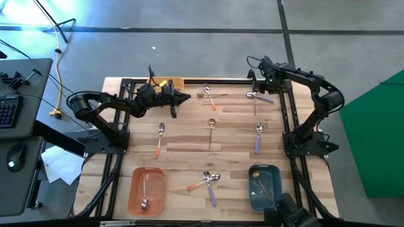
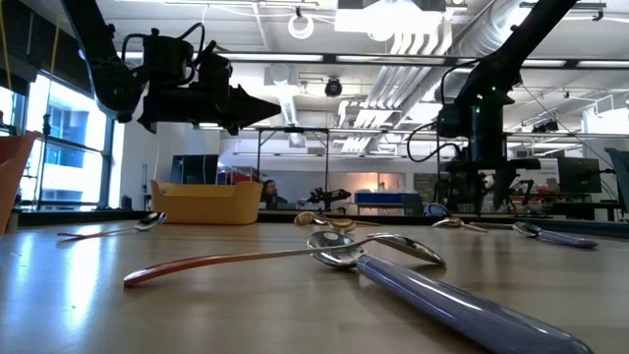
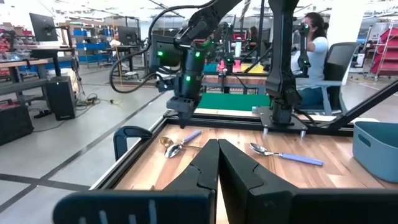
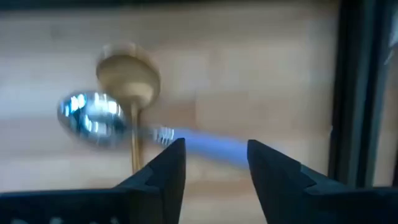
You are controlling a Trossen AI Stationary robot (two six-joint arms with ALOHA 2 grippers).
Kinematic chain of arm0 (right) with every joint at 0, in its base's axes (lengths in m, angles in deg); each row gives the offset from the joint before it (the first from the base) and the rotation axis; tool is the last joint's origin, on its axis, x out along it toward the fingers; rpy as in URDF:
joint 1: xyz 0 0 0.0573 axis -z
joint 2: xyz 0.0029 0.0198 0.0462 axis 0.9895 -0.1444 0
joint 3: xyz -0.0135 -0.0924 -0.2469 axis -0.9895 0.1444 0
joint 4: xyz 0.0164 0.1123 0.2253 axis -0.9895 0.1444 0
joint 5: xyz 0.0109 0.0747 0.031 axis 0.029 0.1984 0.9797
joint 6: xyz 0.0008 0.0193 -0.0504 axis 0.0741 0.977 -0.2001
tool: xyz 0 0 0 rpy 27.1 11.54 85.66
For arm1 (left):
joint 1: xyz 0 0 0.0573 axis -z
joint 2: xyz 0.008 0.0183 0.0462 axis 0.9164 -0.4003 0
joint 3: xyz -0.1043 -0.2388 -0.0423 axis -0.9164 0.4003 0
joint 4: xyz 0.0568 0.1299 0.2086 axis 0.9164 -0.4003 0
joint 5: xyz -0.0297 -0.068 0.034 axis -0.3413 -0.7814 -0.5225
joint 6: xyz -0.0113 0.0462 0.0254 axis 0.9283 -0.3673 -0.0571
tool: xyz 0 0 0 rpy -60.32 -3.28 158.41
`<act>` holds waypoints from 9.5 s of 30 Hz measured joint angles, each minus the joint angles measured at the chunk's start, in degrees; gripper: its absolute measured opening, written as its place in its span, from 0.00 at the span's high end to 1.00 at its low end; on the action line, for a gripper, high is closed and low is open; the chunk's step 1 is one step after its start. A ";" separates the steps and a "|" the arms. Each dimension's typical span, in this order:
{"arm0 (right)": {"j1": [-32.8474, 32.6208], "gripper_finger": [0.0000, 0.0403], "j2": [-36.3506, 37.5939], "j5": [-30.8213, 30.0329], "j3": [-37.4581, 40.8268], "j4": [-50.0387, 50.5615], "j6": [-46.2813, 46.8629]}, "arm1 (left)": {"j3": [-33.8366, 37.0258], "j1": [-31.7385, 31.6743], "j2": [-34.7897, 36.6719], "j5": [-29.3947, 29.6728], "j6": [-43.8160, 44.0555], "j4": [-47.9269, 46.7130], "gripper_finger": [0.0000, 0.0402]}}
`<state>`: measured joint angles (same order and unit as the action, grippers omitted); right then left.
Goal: Sort silverware by color (type)
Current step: Put the purple spoon into the yellow bin
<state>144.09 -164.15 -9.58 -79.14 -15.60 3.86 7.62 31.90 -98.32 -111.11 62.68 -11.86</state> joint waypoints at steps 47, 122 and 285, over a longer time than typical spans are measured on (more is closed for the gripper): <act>-5.51 0.61 -3.15 -0.53 -6.76 8.34 -34.64 | 0.02 -0.01 0.00 0.00 0.42 0.82 1.00; -6.77 0.99 -26.53 -5.04 -25.69 28.59 -58.75 | -0.02 -0.02 -0.02 0.01 -0.59 0.97 1.00; -35.38 0.82 -1.60 -1.32 8.68 -20.18 16.20 | -0.02 -1.97 -0.02 1.55 1.45 -1.37 1.00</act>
<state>108.71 -165.75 -10.91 -70.46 -35.79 20.06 7.60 29.93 -98.34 -109.56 64.13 -13.23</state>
